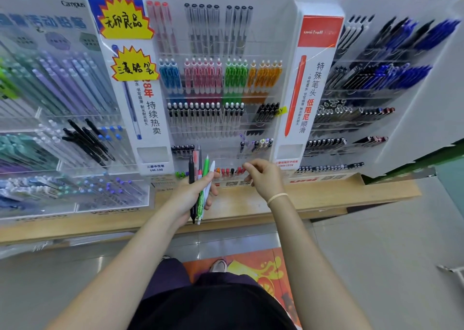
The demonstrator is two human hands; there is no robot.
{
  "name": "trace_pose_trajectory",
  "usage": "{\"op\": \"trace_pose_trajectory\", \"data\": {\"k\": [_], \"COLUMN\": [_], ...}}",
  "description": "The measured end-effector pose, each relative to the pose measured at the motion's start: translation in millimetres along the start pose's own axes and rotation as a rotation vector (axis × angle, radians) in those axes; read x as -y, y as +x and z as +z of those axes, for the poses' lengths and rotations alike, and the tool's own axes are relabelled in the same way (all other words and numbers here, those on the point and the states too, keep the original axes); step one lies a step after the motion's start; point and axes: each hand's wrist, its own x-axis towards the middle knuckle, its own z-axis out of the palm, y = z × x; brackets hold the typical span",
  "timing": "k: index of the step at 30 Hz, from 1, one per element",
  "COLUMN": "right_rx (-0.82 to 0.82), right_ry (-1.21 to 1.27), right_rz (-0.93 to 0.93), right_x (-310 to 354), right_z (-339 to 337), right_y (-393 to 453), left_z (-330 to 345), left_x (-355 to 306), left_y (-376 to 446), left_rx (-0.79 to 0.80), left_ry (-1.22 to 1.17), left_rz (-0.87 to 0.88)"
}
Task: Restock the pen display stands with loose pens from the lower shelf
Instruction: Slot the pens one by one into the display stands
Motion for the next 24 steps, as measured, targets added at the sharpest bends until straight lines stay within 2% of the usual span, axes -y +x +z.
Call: {"op": "trace_pose_trajectory", "data": {"k": [10, 13, 15, 18, 20, 24], "right_rx": [-0.026, -0.119, -0.134, 0.095, 0.173, 0.066], "right_ry": [0.056, 0.051, 0.147, 0.421, 0.502, 0.688], "right_rz": [0.094, 0.046, 0.003, 0.035, 0.065, 0.090], "right_x": [3.1, 16.0, 31.2, 54.3, 62.8, 73.4], "right_z": [9.2, 4.9, 0.0, -6.5, -10.2, -27.5], "right_y": [2.7, -5.1, -15.3, -29.7, -34.2, -34.9], "left_z": [6.4, 6.0, 7.4, 13.7, 16.6, 8.8], "left_x": [1.0, -2.8, -7.8, -18.1, -26.0, -37.9], "left_y": [2.9, 0.4, -2.0, -4.9, -6.5, -11.1], "left_rx": [0.077, 0.164, 0.201, 0.241, 0.261, 0.217], "left_ry": [-0.029, -0.054, -0.060, -0.063, -0.032, 0.002], "left_rz": [-0.044, -0.029, -0.020, -0.033, -0.039, -0.024]}}
